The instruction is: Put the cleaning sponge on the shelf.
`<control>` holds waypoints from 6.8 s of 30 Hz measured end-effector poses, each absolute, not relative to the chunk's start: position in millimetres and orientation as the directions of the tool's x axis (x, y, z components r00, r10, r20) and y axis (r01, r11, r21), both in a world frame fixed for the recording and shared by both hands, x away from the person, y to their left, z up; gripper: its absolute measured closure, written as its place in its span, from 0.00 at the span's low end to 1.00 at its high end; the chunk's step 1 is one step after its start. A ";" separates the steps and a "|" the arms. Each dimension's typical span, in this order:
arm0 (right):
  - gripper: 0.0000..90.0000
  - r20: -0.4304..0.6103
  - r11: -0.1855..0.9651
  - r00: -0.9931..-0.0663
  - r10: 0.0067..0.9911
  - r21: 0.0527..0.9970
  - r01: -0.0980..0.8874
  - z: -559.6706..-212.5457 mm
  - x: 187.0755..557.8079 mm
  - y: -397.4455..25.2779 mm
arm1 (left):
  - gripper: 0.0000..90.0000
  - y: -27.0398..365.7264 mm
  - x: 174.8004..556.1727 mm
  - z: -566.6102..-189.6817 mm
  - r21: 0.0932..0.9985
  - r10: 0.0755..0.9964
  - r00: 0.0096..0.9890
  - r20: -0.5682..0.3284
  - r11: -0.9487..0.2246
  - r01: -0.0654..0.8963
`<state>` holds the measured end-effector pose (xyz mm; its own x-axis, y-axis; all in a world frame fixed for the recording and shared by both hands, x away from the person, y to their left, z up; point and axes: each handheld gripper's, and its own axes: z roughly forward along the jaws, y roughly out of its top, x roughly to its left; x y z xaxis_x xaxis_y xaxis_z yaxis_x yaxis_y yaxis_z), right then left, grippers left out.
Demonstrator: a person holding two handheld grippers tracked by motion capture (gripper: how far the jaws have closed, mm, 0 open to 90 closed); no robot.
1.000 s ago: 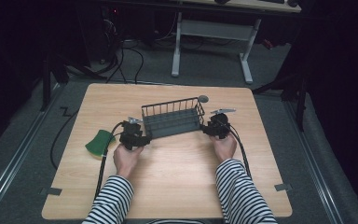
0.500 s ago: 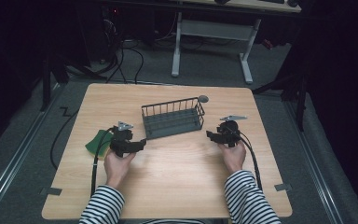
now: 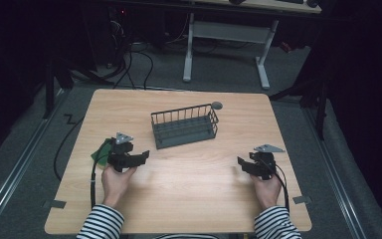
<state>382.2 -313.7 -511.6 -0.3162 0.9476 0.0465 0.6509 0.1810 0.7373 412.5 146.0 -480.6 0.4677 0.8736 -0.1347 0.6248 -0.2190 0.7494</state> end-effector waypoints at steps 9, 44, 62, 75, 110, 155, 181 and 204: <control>0.45 0.015 0.171 -0.268 0.963 0.733 0.658 -525.8 354.2 -336.4 | 0.31 167.7 407.5 -470.0 0.757 0.886 0.445 -0.133 -0.199 0.623; 0.38 -0.016 0.193 -0.265 0.964 0.727 0.659 -530.3 351.5 -336.3 | 0.23 229.2 456.7 -497.0 0.591 0.917 0.399 0.003 -0.323 0.739; 0.38 -0.017 0.195 -0.266 0.964 0.727 0.659 -530.4 351.5 -336.3 | 0.28 228.9 463.4 -507.7 0.551 0.917 0.398 0.004 -0.335 0.764; 0.38 -0.017 0.195 -0.267 0.964 0.727 0.658 -530.4 351.5 -336.3 | 0.33 228.8 462.1 -506.9 0.546 0.912 0.409 0.021 -0.353 0.760; 0.37 -0.015 0.195 -0.267 0.964 0.725 0.660 -530.4 351.6 -335.8 | 0.34 225.3 442.3 -475.5 0.590 0.908 0.401 -0.125 -0.257 0.766; 0.36 -0.012 0.193 -0.268 0.963 0.726 0.661 -530.4 351.9 -336.0 | 0.34 173.5 452.3 -383.1 0.662 0.834 0.536 -0.134 -0.327 0.675; 0.36 -0.011 0.193 -0.269 0.963 0.725 0.662 -530.3 352.0 -335.8 | 0.34 109.4 485.8 -358.7 0.675 0.800 0.592 -0.094 -0.386 0.629; 0.35 -0.012 0.196 -0.272 0.962 0.725 0.661 -530.4 352.0 -335.7 | 0.34 44.3 516.0 -358.6 0.670 0.779 0.626 -0.048 -0.440 0.598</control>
<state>352.0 -335.7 -530.4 -0.2715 0.9624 -0.0124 0.6607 0.1957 0.7247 516.0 44.3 -358.6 0.6257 0.7786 -0.0476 0.5980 -0.4395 0.6702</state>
